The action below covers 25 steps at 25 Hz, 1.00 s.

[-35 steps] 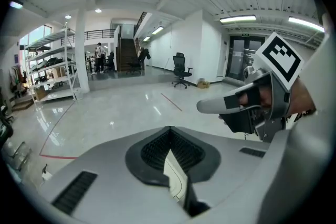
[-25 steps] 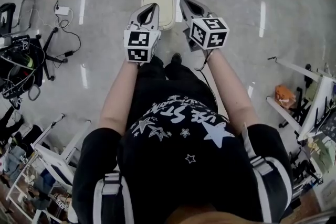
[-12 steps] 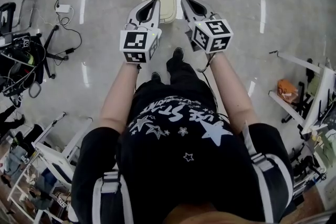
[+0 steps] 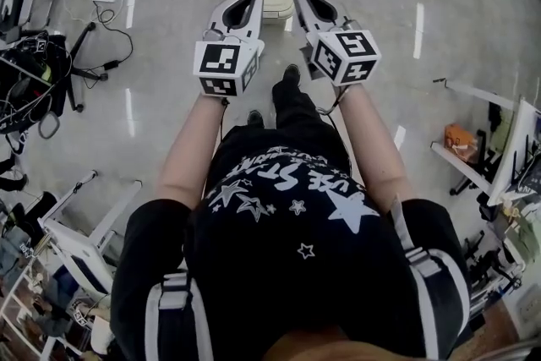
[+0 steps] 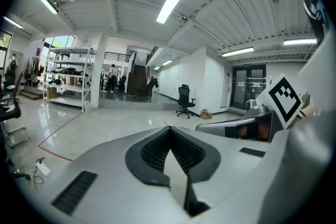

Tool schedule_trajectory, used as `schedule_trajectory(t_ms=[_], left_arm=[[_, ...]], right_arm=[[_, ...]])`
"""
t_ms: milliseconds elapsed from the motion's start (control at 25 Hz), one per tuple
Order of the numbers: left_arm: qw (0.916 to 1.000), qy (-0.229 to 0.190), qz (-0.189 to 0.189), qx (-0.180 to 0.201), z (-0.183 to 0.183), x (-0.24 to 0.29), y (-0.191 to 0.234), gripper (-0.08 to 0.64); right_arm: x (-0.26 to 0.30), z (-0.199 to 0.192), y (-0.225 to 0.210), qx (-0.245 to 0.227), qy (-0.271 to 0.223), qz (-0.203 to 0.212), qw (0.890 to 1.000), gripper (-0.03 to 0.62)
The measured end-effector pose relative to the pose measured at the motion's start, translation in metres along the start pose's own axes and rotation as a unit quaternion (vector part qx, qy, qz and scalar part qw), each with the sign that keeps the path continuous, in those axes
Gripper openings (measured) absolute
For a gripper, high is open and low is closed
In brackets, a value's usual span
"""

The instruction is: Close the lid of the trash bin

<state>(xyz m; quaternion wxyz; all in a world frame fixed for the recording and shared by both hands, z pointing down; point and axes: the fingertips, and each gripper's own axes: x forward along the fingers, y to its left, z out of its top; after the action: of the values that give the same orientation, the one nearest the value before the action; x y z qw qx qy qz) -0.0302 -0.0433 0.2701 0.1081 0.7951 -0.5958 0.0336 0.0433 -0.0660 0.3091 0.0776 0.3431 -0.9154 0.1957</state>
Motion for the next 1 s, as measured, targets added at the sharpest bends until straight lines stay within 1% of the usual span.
schedule_trajectory(t_ms=[280, 440, 640, 840, 1000], left_arm=[[0.9998, -0.017, -0.006, 0.002, 0.003, -0.065, 0.000, 0.011], [0.9995, -0.028, -0.011, 0.000, 0.004, -0.099, -0.006, 0.011], [0.9986, -0.049, -0.019, 0.000, 0.010, -0.132, -0.015, 0.011], [0.9978, -0.061, -0.025, -0.003, 0.013, -0.160, -0.024, 0.011], [0.9970, -0.070, -0.032, -0.004, 0.017, -0.178, -0.033, 0.011]], right_arm=[[-0.027, -0.005, 0.062, -0.029, -0.012, -0.002, 1.000, 0.006], [-0.052, -0.009, 0.091, -0.050, -0.015, -0.018, 0.998, 0.006], [-0.081, -0.014, 0.116, -0.051, -0.030, -0.027, 0.998, 0.006], [-0.103, -0.028, 0.138, -0.056, -0.023, -0.034, 0.998, 0.006], [-0.119, -0.030, 0.151, -0.058, -0.026, -0.039, 0.997, 0.006]])
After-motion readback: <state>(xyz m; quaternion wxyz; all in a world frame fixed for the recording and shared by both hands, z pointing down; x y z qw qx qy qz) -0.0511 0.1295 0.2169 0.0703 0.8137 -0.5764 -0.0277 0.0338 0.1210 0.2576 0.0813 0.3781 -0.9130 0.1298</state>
